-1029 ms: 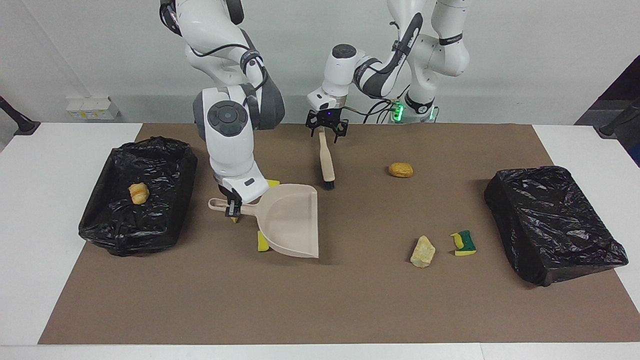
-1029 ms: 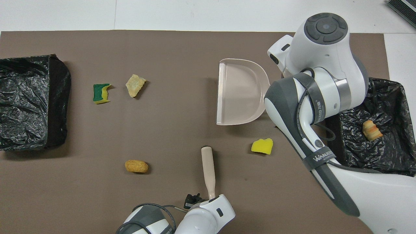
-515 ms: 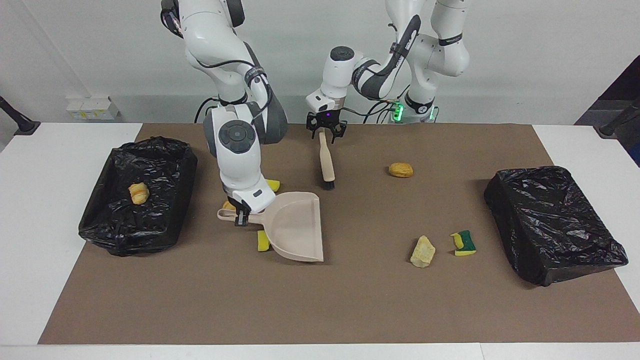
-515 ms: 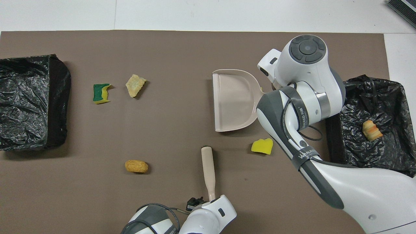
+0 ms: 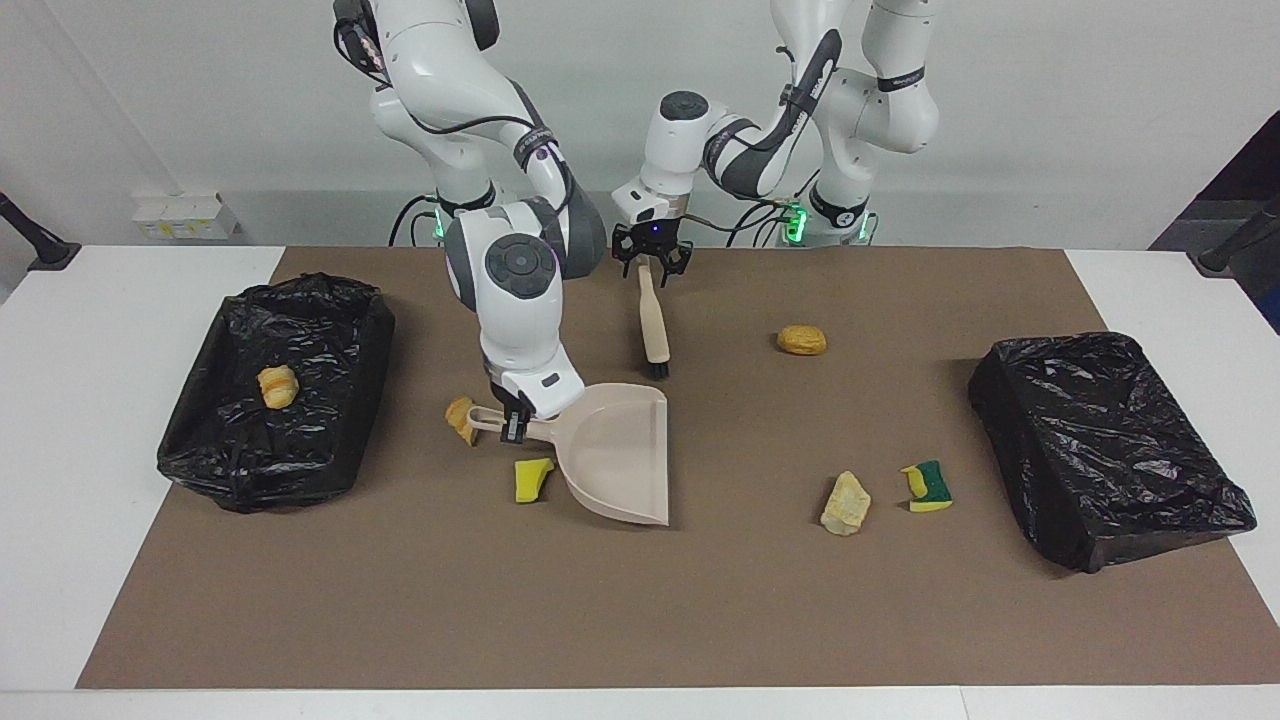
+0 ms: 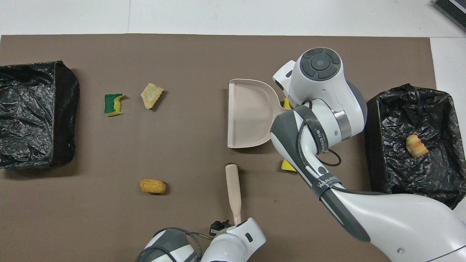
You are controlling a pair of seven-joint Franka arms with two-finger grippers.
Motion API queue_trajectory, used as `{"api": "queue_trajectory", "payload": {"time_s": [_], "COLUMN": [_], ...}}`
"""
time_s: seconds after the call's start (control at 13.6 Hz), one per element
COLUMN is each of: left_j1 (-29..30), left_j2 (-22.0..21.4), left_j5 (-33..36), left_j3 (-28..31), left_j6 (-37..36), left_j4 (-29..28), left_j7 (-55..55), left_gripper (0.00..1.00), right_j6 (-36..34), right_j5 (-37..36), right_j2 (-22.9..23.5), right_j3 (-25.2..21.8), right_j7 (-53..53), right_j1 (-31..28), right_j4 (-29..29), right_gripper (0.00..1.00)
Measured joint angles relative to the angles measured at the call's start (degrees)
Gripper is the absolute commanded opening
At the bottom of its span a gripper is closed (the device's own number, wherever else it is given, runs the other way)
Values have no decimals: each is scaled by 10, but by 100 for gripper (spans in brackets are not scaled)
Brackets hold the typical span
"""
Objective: Sweep and dump trash in bin
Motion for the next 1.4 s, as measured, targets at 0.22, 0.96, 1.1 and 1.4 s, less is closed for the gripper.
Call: {"api": "queue_trajectory", "payload": {"time_s": [0.22,0.96,1.1,1.4], "left_j1": [0,52,90,187], "left_j2": [0,-14,-29,-83], "left_j5": [0,0,1,1], "left_j3": [1,14,15,17], "left_j6": [-16,-122,-178,-261], "left_j4": [8,59,84,95], "left_j7": [-3,-28,-25,-23], "left_gripper": [27,0,0,0], "right_j6": [0,4,5,5], "right_j5": [0,0,0,0], "right_j2": [0,1,1,1], "right_j3": [0,1,1,1], "right_j7": [17,19,19,19], "right_j1": [0,13,15,15], "right_j4": [-1,-18,-19,-28], "right_gripper": [0,0,0,0]}}
